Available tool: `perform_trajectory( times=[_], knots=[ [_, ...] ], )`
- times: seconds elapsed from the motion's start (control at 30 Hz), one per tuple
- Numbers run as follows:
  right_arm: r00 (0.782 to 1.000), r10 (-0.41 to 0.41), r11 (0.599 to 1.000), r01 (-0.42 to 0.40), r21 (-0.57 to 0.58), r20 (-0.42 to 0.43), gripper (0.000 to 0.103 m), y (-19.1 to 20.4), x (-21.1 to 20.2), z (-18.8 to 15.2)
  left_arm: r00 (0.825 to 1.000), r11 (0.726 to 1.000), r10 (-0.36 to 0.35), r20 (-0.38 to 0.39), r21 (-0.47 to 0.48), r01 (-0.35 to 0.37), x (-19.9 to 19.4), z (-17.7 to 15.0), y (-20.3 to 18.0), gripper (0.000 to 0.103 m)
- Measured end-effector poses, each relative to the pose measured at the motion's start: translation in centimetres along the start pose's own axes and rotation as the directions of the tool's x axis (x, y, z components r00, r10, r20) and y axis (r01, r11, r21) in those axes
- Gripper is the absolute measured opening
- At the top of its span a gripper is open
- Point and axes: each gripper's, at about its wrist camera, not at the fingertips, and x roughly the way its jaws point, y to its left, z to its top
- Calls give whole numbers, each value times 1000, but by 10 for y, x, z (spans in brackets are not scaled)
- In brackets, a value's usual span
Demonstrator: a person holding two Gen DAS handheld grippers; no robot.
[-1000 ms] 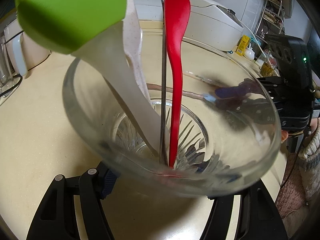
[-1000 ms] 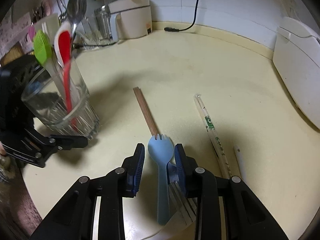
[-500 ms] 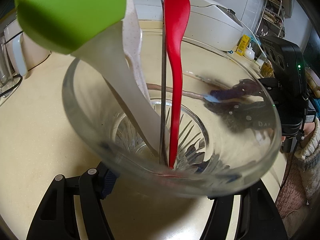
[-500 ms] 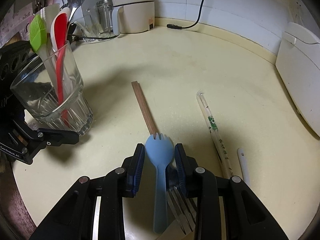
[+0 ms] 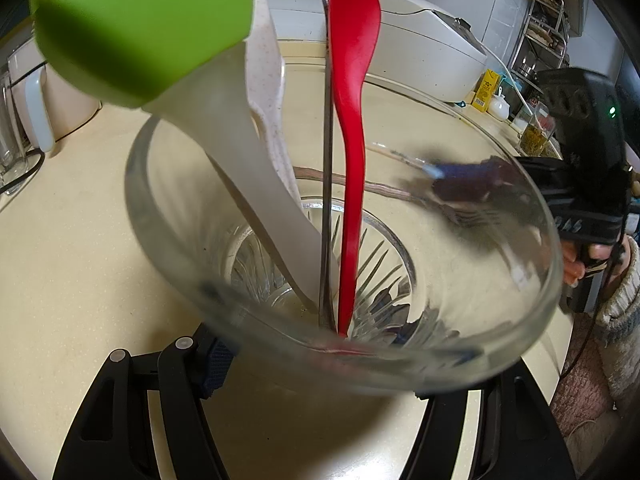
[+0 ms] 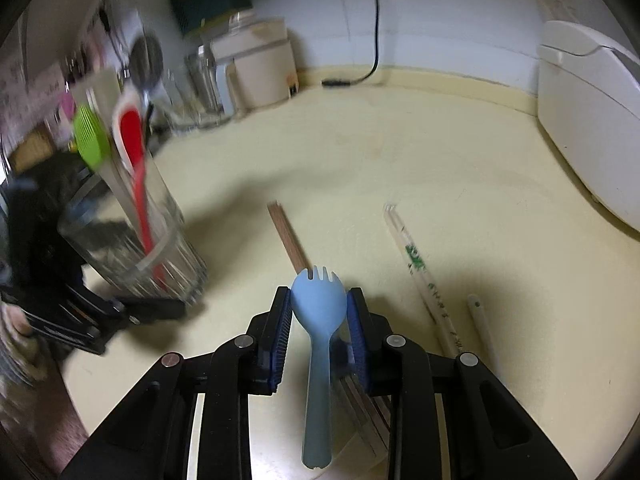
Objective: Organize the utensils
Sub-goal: 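Lift the light-blue spork with the right gripper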
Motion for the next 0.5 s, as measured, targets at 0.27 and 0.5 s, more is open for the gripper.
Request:
perform_trajectory(
  times=[0.27, 0.5],
  knots=[
    [983, 122, 980, -141, 141, 136, 28, -22, -29, 6, 1000, 1000, 3, -1, 3, -3, 1, 1, -1, 71],
    [976, 147, 968, -175, 179, 159, 28, -27, -31, 6, 1000, 1000, 4, -1, 4, -4, 2, 1, -1, 71]
  ],
)
